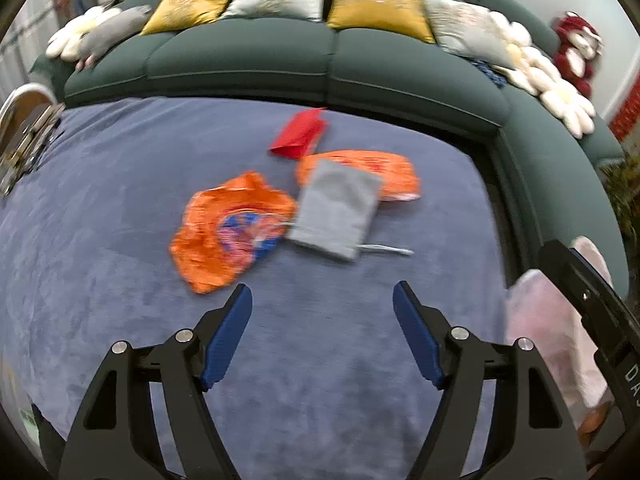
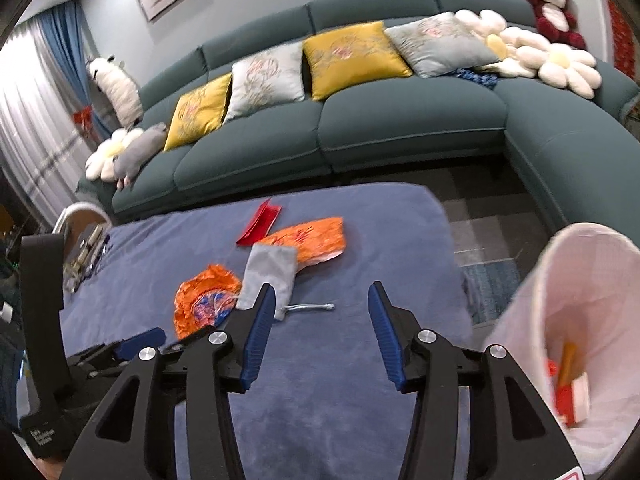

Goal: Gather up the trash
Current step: 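Grasp the orange wrapper with the left tool while the right tool grasps the grey pouch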

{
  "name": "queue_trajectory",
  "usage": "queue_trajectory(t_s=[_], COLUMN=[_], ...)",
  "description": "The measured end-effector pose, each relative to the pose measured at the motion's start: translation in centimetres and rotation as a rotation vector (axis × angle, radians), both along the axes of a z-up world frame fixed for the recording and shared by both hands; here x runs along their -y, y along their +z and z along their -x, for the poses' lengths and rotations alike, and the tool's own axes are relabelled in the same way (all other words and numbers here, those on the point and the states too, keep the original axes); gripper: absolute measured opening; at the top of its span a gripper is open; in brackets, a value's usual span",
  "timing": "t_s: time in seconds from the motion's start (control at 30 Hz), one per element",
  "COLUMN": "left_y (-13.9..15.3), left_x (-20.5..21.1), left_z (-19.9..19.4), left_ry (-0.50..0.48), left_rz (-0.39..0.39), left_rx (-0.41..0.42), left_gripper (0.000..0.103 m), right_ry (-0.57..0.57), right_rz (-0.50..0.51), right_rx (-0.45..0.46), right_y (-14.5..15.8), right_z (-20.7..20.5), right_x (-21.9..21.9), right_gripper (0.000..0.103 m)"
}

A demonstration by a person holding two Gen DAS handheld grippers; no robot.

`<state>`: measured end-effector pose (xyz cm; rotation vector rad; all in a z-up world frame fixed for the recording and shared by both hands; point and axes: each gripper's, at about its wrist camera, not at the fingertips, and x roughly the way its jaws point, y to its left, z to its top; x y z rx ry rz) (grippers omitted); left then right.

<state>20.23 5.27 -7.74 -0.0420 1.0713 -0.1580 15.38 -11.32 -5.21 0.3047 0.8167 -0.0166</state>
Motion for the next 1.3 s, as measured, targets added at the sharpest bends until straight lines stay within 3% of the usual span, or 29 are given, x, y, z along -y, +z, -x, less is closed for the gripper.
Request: queue_trajectory(t_s=[0.37, 0.73, 1.03, 1.07, 1.2, 1.23, 1.3], left_y=[-3.6, -7.4, -9.4, -9.5, -9.0, -8.9, -8.4], left_x=[-6.4, -7.4, -7.4, -7.3, -7.1, -7.1, -6.9], left_z=[-5.2, -9.6, -10.7, -10.7, -10.1, -9.9, -9.5], left_ry=[0.099, 0.093, 0.097, 0.095, 0.072, 0.066, 0.054], left_rz=[-0.043, -0.074, -0.051, -0.050, -0.044, -0.040, -0.030], left_rx=[-0.037, -0.078, -0.118, -0.119, -0.108, -0.107, -0.102], left_gripper=[0.071, 0.071, 0.068, 0.065, 0.039, 0.031, 0.027], right_ry=[0.088, 0.120, 0.110, 0.110, 0.129, 0.138, 0.148], right_rz=[0.008, 0.018, -0.006, -0.012, -0.028, -0.031, -0.028], right_rx=[-0.096, -0.179, -0.200, -0.202, -0.209, -0.208, -0.196], right_y=[-5.1, -9.9, -11.8, -11.9, -12.0, -11.9, -11.3], right_z=[-6.8, -12.4, -13.9, -13.9, -13.4, -13.1, -12.5], right_x=[-5.5, -7.9, -8.4, -8.5, -8.9, -9.1, -9.4], right_gripper=[0.050, 0.050, 0.050, 0.045, 0.009, 0.007, 0.003])
